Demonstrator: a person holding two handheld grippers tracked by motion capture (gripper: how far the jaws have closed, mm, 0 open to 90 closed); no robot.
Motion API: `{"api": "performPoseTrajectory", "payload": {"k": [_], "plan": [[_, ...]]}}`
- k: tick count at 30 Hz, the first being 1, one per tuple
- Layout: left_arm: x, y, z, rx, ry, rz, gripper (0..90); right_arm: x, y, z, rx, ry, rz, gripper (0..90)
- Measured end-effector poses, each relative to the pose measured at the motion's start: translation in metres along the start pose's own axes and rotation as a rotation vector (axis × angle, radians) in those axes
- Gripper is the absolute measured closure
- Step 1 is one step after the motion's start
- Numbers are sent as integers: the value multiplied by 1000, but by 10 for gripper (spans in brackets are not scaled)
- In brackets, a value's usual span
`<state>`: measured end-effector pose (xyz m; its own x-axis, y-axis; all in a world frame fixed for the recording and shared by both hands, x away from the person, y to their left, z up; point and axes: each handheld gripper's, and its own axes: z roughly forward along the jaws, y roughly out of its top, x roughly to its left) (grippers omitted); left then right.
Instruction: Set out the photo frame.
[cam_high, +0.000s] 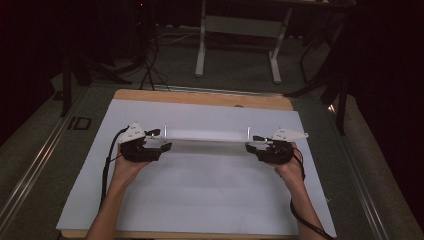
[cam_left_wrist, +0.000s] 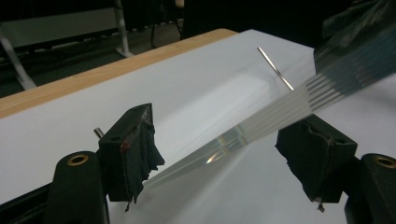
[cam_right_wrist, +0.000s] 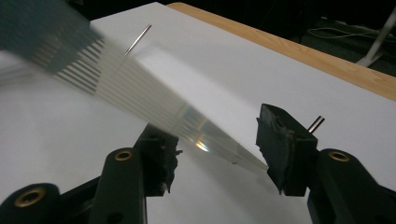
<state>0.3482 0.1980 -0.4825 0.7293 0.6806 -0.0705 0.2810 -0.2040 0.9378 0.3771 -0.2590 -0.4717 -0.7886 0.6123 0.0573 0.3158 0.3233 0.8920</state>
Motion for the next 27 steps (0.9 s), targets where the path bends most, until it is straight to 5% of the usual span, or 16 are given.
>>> {"api": "performPoseTrajectory", "payload": {"k": [7,27], "plan": [[0,-1,-2,-23,5,-22,408,0,0,1,-9,-8,7,477],[3,2,3,-62,52,-41,428,0,0,5,-72,-82,55,443]]}}
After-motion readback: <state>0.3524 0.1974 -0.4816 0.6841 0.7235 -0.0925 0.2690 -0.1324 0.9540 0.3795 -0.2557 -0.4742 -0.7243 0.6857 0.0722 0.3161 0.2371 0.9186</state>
